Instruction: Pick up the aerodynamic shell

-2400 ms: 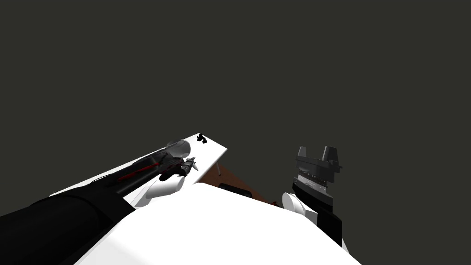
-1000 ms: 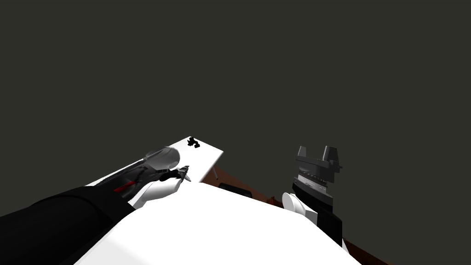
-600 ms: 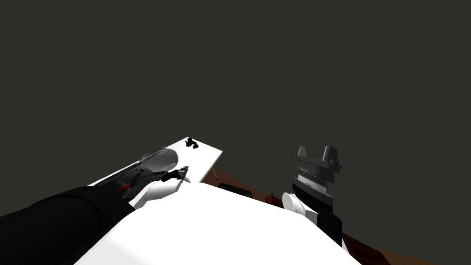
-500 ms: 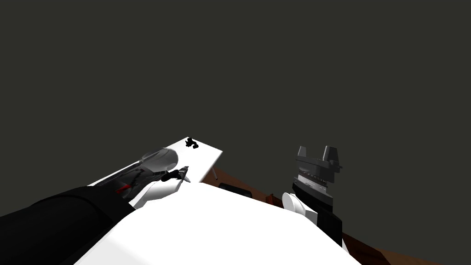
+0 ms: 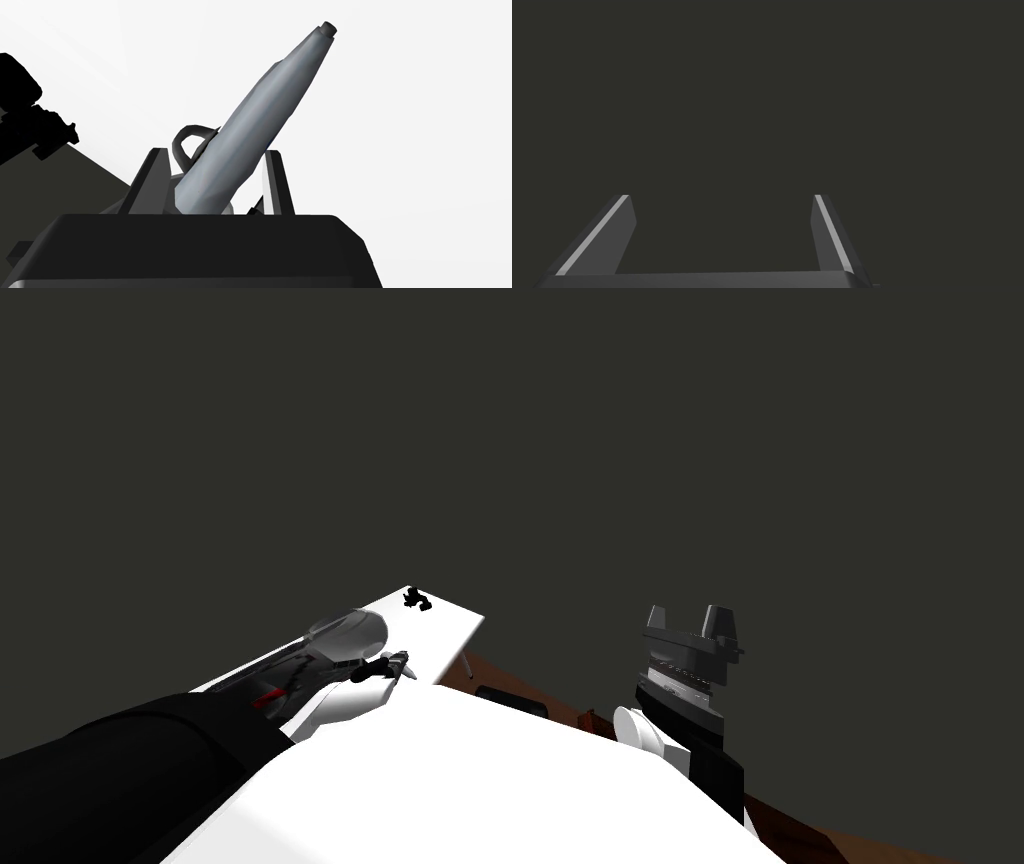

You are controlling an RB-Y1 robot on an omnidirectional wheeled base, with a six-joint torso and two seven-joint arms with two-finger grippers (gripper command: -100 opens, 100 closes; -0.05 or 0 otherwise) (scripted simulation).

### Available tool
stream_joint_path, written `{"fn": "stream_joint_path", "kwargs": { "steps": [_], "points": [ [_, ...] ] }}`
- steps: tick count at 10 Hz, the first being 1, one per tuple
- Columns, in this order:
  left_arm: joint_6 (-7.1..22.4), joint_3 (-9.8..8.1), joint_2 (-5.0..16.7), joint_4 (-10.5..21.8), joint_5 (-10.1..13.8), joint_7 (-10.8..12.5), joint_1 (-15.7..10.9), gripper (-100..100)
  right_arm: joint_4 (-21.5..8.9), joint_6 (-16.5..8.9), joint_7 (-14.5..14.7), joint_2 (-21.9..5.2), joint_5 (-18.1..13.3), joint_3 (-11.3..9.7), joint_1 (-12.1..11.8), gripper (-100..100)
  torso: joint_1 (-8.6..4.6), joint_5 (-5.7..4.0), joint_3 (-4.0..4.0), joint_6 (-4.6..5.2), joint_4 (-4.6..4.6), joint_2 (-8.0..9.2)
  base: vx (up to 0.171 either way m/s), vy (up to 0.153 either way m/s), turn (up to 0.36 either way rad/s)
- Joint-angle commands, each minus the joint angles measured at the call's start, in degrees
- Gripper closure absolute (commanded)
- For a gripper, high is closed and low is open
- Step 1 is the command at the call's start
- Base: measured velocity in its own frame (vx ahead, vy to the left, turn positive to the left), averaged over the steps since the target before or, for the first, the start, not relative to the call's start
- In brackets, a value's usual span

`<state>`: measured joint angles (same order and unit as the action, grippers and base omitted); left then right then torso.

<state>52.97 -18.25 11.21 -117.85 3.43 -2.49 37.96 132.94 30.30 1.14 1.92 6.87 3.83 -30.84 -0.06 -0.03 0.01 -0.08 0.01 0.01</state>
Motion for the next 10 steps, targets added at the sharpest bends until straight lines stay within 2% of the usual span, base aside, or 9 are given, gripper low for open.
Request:
{"fn": "stream_joint_path", "kwargs": {
  "steps": [1,2,9,10],
  "points": [
    [0.0,0.0,0.0,0.0,0.0,0.0,0.0,0,0.0,0.0,0.0,0.0,0.0,0.0,0.0,0,0.0,0.0,0.0,0.0,0.0,0.0,0.0,0.0,0.0],
    [0.8,-0.74,-0.9,-1.3,1.0,-2.5,-0.1,100,0.0,0.0,0.0,0.0,0.0,0.0,0.0,0,0.0,0.0,0.0,0.0,0.0,0.0,0.022,-0.011,0.128],
    [2.7,-2.83,-3.6,-4.7,4.0,-9.6,-0.1,100,0.0,0.0,0.0,0.0,0.0,0.0,0.0,0,-0.12,-0.07,-0.02,0.0,0.0,-0.04,0.021,-0.019,0.096],
    [2.5,-2.62,-3.4,-4.4,3.7,-8.9,-0.1,100,0.0,0.0,0.0,0.0,0.0,0.0,0.0,0,-0.12,-0.07,-0.01,-0.01,0.01,-0.03,0.007,-0.007,0.019]
  ]
}}
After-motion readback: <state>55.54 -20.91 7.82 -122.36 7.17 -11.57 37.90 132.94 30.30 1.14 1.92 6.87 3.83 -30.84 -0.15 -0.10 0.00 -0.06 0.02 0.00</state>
